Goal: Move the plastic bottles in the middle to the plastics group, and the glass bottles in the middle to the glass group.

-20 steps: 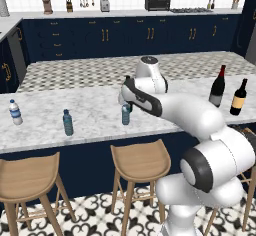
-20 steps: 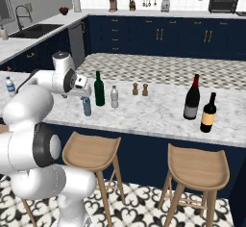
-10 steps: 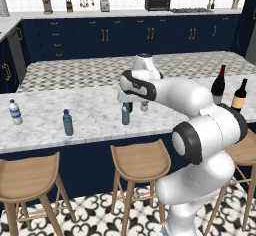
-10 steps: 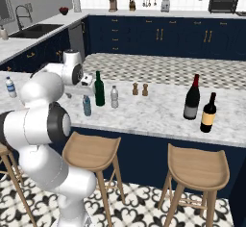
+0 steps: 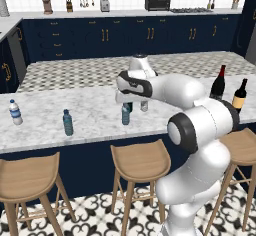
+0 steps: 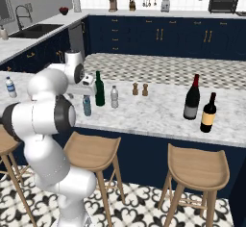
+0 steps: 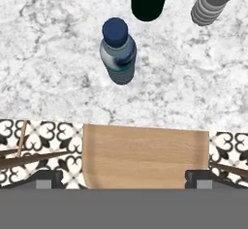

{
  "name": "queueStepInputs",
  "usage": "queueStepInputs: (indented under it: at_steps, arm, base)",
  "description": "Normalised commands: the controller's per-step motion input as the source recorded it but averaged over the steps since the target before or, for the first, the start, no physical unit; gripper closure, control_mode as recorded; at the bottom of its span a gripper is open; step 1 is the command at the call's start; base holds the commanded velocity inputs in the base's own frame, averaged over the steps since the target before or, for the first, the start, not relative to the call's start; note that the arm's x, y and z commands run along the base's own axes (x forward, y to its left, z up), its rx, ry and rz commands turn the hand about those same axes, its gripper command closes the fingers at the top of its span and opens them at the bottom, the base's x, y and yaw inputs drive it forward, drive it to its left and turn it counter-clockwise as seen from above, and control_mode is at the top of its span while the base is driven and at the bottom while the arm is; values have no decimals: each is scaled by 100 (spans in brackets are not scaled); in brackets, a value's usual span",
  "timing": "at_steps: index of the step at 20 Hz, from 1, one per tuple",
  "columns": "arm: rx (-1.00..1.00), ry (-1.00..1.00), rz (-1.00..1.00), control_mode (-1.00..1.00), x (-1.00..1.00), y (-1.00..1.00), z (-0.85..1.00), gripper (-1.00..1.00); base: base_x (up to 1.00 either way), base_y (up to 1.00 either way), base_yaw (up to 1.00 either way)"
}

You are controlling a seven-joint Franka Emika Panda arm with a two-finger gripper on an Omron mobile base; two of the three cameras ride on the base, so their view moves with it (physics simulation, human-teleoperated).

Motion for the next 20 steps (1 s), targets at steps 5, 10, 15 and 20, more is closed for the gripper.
queueStepInputs:
  at_steps: [5,10,15,20]
  arm:
    - [-2,-3,0,-100,6,2,-17,-100]
    - [-2,-2,0,-100,15,2,-19,-100]
    - [-1,0,0,-100,28,2,-17,-100]
    - [0,-6,0,-100,21,3,-7,-100]
  base:
    - [0,0,0]
    - [0,0,0]
    - [0,0,0]
    - [0,0,0]
